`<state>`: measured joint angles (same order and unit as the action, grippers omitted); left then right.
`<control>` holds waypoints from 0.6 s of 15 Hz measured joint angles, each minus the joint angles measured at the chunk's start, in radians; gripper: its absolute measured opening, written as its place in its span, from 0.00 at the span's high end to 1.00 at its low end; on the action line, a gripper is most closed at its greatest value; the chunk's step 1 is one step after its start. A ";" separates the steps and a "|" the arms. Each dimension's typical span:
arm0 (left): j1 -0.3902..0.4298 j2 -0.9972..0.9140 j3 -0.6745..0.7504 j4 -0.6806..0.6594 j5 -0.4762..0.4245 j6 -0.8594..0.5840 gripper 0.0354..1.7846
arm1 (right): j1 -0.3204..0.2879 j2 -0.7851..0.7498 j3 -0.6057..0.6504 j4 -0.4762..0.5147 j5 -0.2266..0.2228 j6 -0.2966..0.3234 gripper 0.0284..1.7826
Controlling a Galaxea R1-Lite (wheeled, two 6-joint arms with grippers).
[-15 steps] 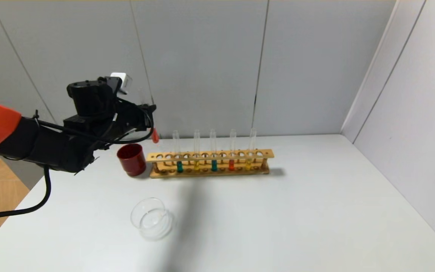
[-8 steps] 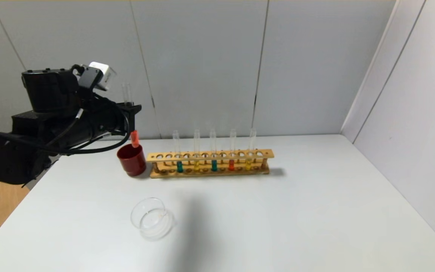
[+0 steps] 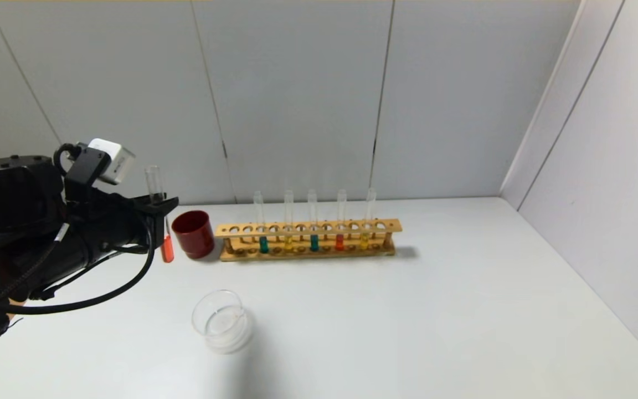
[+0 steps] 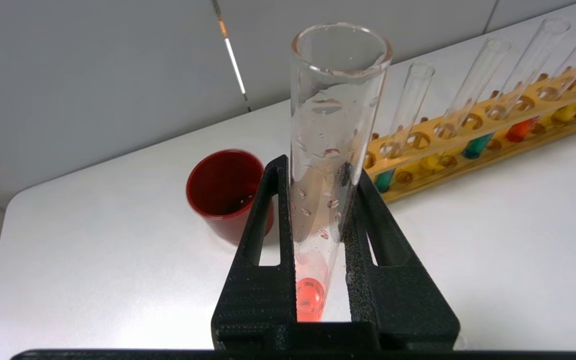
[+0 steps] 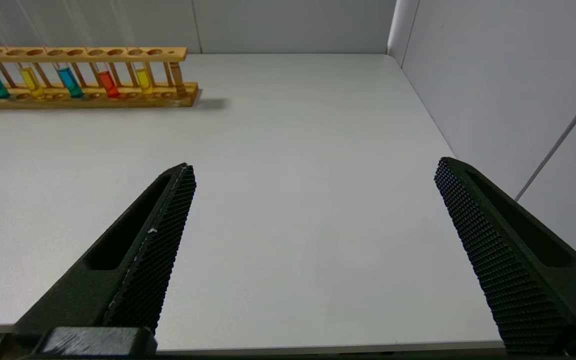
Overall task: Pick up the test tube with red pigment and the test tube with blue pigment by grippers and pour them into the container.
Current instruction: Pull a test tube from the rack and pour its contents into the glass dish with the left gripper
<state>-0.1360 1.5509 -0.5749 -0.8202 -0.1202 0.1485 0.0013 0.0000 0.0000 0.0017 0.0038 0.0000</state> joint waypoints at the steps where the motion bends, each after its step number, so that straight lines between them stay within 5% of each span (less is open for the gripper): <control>1: 0.009 0.003 0.033 -0.041 -0.001 -0.001 0.84 | 0.000 0.000 0.000 0.000 0.000 -0.001 0.02; 6: 0.039 0.073 0.132 -0.242 -0.015 -0.001 0.84 | 0.000 0.000 0.000 0.000 0.000 0.000 0.02; 9: 0.045 0.120 0.159 -0.255 -0.022 0.071 0.84 | 0.000 0.000 0.000 0.000 0.000 0.000 0.02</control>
<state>-0.0913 1.6709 -0.4160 -1.0751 -0.1419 0.2198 0.0013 0.0000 0.0000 0.0017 0.0043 0.0000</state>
